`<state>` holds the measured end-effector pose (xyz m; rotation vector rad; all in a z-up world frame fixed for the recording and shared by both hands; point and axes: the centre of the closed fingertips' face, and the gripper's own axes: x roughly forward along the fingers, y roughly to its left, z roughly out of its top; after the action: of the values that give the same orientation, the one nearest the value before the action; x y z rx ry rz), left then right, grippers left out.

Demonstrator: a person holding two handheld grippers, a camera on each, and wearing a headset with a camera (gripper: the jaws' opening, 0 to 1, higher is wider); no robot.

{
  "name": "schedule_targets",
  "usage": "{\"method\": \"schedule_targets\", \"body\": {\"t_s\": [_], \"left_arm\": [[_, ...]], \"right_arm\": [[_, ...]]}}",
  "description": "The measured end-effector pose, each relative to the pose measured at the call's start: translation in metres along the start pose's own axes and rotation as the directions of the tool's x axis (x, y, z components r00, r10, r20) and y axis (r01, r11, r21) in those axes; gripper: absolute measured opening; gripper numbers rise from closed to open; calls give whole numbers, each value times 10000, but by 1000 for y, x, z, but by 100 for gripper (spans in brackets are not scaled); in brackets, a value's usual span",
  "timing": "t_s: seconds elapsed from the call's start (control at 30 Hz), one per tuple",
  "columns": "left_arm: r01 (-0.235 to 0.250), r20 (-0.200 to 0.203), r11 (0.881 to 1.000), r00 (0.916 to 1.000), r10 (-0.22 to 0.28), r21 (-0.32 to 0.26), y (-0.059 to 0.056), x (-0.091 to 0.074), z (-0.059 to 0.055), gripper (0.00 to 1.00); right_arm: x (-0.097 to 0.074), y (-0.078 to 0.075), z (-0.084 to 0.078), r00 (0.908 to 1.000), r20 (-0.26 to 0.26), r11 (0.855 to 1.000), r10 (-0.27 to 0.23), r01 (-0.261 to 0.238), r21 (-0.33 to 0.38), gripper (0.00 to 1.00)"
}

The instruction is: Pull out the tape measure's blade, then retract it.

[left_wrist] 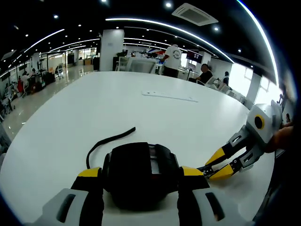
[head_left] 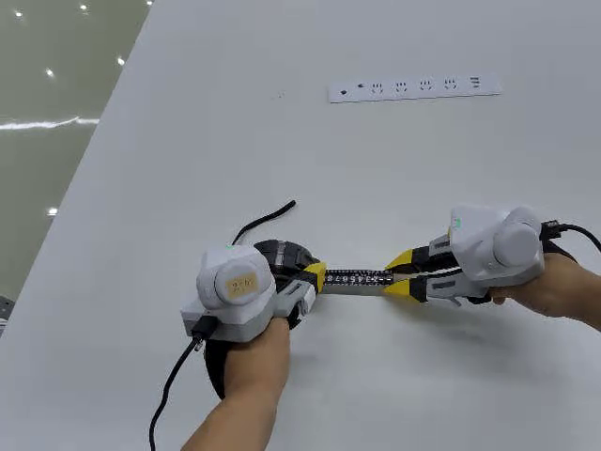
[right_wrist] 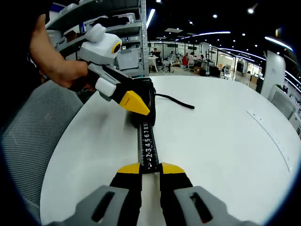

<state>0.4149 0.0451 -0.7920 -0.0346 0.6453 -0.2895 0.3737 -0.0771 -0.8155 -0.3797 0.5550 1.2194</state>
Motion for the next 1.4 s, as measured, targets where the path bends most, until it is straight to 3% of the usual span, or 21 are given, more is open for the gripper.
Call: {"method": "schedule_targets", "body": {"t_s": [0.37,0.4,1.4], "left_arm": [[14,-9,10000,10000,-14,-15,0,0,0,60],[19,-11,10000,10000,-19,-46,1,0,1,60],[77,-94,9999,9999,-79,-119,0,0,-1,61]], "right_arm": [[7,1,5,10000,57,10000,-9,9,25,12],[18,2,13,9999,136,10000,0,0,-6,12],[56,8,37,9994,333,10000,34,-32,-75,12]]}}
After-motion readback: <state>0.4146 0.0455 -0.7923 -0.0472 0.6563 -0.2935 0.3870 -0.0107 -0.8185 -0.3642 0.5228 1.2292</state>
